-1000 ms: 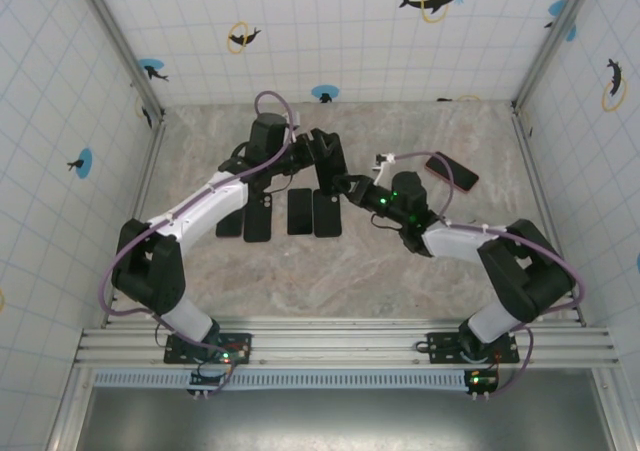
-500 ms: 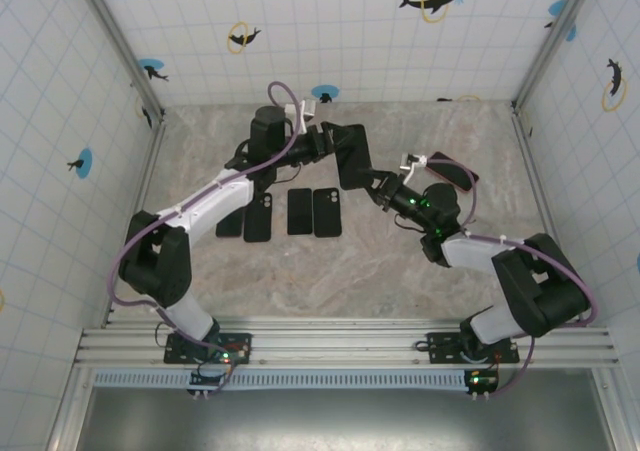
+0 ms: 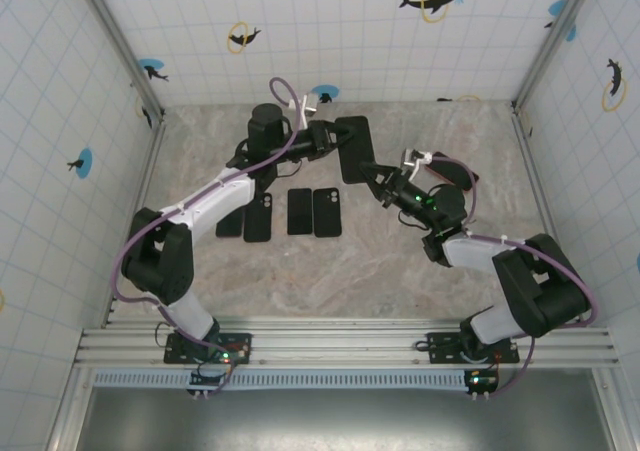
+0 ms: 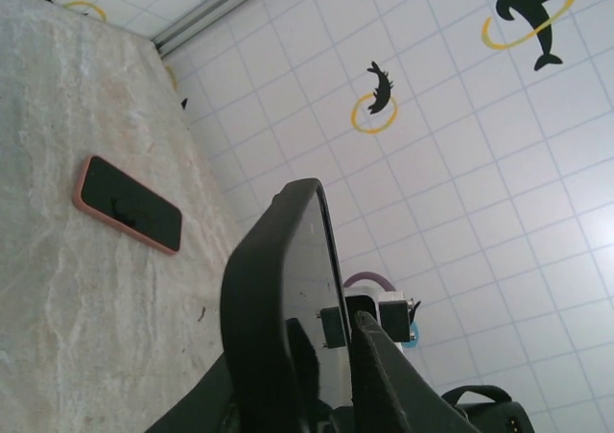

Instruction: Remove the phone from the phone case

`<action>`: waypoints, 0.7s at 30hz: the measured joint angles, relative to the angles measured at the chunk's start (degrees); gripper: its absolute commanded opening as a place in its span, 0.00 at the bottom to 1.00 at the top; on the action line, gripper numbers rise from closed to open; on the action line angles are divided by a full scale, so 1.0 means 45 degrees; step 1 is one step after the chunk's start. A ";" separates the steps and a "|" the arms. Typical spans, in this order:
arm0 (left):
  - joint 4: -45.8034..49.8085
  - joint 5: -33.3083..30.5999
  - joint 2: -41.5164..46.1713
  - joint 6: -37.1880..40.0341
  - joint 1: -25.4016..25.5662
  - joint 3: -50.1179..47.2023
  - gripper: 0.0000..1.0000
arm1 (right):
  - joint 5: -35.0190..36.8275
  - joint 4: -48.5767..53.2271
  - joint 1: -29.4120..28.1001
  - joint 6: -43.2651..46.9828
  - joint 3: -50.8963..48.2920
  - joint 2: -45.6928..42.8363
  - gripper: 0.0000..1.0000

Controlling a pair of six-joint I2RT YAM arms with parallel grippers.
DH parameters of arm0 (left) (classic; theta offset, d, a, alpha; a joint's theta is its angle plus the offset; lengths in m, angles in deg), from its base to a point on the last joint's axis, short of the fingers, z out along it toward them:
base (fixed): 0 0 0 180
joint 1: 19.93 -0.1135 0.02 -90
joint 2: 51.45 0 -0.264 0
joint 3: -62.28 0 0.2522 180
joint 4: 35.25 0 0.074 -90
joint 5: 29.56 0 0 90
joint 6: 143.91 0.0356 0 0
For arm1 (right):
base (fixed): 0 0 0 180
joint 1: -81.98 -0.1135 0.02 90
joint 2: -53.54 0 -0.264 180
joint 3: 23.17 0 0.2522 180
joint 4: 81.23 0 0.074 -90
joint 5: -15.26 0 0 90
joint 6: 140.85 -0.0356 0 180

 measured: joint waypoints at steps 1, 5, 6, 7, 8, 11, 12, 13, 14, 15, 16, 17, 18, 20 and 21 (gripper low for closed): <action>-0.0015 0.0068 0.0000 -0.0029 -0.0019 0.0000 0.21 | -0.0024 -0.0063 0.0000 -0.0092 -0.0005 0.0000 0.02; -0.0068 0.0267 0.0000 -0.0350 -0.0034 0.0005 0.16 | -0.0165 -0.0321 0.0073 -0.0238 -0.0151 0.0000 0.02; -0.0087 0.0301 0.0000 -0.0447 -0.0034 0.0005 0.15 | -0.0199 -0.0393 0.0112 -0.0238 -0.0194 0.0000 0.02; -0.0112 0.0359 0.0000 -0.0544 -0.0034 0.0005 0.13 | -0.0248 -0.0442 0.0146 -0.0243 -0.0228 0.0000 0.02; -0.0146 0.0418 0.0000 -0.0646 -0.0034 0.0005 0.11 | -0.0301 -0.0515 0.0165 -0.0277 -0.0253 0.0000 0.02; -0.0301 0.0529 0.0000 -0.0913 -0.0034 0.0005 0.05 | -0.0437 -0.0680 0.0219 -0.0277 -0.0291 0.0000 0.09; -0.0345 0.0554 0.0000 -0.1015 -0.0019 0.0005 0.03 | -0.0471 -0.0724 0.0248 -0.0262 -0.0306 0.0000 0.15; -0.0403 0.0583 -0.0005 -0.1098 -0.0015 0.0005 0.02 | -0.0476 -0.0748 0.0253 -0.0223 -0.0325 -0.0010 0.21; -0.0539 0.0631 -0.0024 -0.1195 -0.0010 -0.0010 0.01 | -0.0471 -0.0651 0.0253 -0.0219 -0.0330 -0.0044 0.28; -0.0724 0.0646 -0.0034 -0.1258 0.0005 -0.0024 0.00 | -0.0476 -0.0510 0.0257 -0.0146 -0.0340 -0.0073 0.30; -0.1001 0.0583 -0.0039 -0.1321 0.0000 -0.0087 0.00 | -0.0515 -0.0413 0.0282 0.0058 -0.0359 -0.0131 0.32; -0.1258 0.0505 -0.0053 -0.1389 -0.0019 -0.0170 0.00 | -0.0525 -0.0223 0.0301 0.0364 -0.0359 -0.0253 0.34; -0.1496 0.0413 -0.0063 -0.1462 -0.0024 -0.0267 0.00 | -0.0520 0.0034 0.0311 0.0656 -0.0359 -0.0398 0.37; -0.1962 0.0185 -0.0097 -0.1729 -0.0049 -0.0486 0.00 | -0.0403 0.0758 0.0306 0.1491 -0.0355 -0.0831 0.42; -0.2108 0.0097 -0.0136 -0.1855 -0.0049 -0.0539 0.00 | -0.0291 0.1132 0.0306 0.1923 -0.0359 -0.1049 0.43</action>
